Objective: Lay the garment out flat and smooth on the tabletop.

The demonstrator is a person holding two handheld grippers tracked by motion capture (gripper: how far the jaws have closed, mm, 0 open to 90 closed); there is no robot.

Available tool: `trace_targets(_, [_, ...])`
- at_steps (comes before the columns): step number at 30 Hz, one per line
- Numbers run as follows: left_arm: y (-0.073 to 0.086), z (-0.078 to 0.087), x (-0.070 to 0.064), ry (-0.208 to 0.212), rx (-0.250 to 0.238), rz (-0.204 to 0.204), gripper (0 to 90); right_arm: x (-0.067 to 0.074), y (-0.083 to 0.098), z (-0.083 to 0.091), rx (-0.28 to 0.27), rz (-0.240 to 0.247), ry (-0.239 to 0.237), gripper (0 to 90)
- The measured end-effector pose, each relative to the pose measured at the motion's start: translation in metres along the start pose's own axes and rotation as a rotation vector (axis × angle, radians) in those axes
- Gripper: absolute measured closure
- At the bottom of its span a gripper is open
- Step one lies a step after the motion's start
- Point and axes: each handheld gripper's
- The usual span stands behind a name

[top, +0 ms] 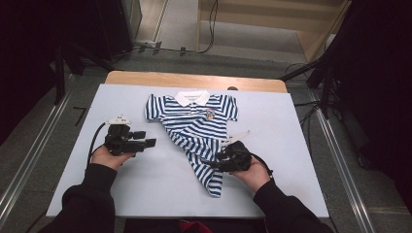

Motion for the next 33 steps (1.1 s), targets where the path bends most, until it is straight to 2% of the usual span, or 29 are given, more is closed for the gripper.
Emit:
trace_targets(4, [0.001, 0.0, 0.002, -0.006, 0.003, 0.003, 36.6, -0.001, 0.0, -0.002, -0.019, 0.021, 0.031, 64.1])
trace_targets(8, [0.002, 0.001, 0.004, -0.009, 0.006, 0.008, 36.5, -0.004, -0.003, -0.003, -0.011, -0.021, 0.025, 73.3])
trace_targets(12, [0.003, 0.001, 0.005, -0.01, 0.006, 0.013, 36.6, -0.005, -0.008, -0.004, 0.017, -0.038, 0.024, 81.9])
trace_targets(17, [0.003, 0.001, 0.006, -0.011, 0.005, 0.015, 36.6, -0.005, -0.011, -0.004, 0.04, -0.062, 0.012, 85.6])
trace_targets(20, [0.003, 0.003, 0.008, -0.015, 0.003, 0.023, 36.6, -0.008, -0.015, -0.003, 0.063, -0.097, -0.014, 86.5])
trace_targets(22, [0.004, 0.004, 0.009, -0.022, 0.002, 0.028, 36.6, -0.007, -0.017, -0.001, 0.074, -0.097, -0.031, 86.5])
trace_targets(25, [0.004, 0.006, 0.011, -0.029, -0.006, 0.035, 36.6, 0.002, -0.019, 0.003, 0.069, -0.082, -0.068, 86.5])
trace_targets(33, [0.007, 0.013, 0.015, -0.054, -0.013, 0.049, 36.7, 0.04, -0.026, 0.012, 0.033, -0.033, -0.179, 86.5])
Point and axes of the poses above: each handheld gripper's, and its own axes: z roughly backward along the jaws, y roughly out of its underside, x roughly to its left, and after that the axes turned 12 degrees about -z, right-handed
